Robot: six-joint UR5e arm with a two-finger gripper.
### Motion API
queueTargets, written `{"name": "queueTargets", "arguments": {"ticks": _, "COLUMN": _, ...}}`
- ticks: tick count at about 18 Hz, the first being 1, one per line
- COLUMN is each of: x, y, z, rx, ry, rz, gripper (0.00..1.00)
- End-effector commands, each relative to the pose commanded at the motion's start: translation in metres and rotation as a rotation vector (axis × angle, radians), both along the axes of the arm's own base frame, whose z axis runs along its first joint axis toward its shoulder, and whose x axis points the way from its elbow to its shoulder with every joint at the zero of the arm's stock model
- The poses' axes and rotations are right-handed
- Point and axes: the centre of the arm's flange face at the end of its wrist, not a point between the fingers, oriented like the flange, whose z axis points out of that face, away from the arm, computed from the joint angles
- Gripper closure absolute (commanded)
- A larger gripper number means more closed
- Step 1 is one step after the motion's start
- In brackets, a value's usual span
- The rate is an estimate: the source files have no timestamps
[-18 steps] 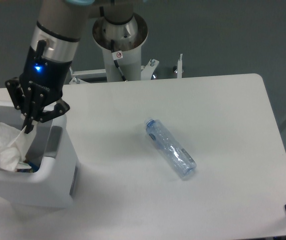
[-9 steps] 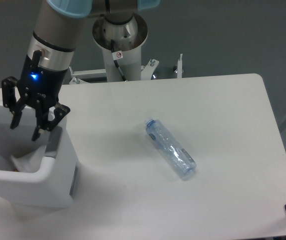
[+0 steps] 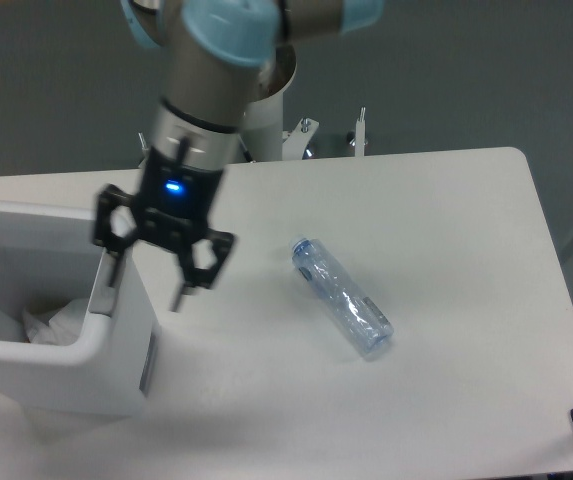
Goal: Place the trash in the trash can
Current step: 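Move the gripper over the clear water bottle and lower onto it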
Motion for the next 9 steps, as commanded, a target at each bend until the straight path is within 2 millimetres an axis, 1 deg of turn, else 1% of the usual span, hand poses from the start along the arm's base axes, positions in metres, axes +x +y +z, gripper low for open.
{"name": "queueTargets", "arguments": {"ticks": 1, "x": -0.023, "y": -0.009, "z": -0.016, "rx": -0.016, "ry": -0.015, "rz": 0.036, "gripper": 0.19}}
{"name": "queueTargets", "arguments": {"ticks": 2, "x": -0.042, "y": -0.014, "z": -0.035, "rx": -0.04, "ry": -0.023, "rz": 0.043, "gripper": 0.15}}
{"name": "queueTargets", "arguments": {"ticks": 3, "x": -0.055, "y": -0.02, "z": -0.05, "rx": -0.069, "ry": -0.011, "rz": 0.036, "gripper": 0.12}}
{"name": "queueTargets", "arguments": {"ticks": 4, "x": -0.07, "y": -0.029, "z": -0.066, "rx": -0.108, "ry": 0.006, "rz": 0.04, "gripper": 0.08}}
{"name": "queueTargets", "arguments": {"ticks": 6, "x": -0.091, "y": -0.049, "z": -0.088, "rx": -0.203, "ry": 0.044, "rz": 0.077, "gripper": 0.01}}
{"name": "queueTargets", "arguments": {"ticks": 9, "x": -0.112, "y": -0.07, "z": -0.124, "rx": -0.308, "ry": 0.045, "rz": 0.118, "gripper": 0.0}}
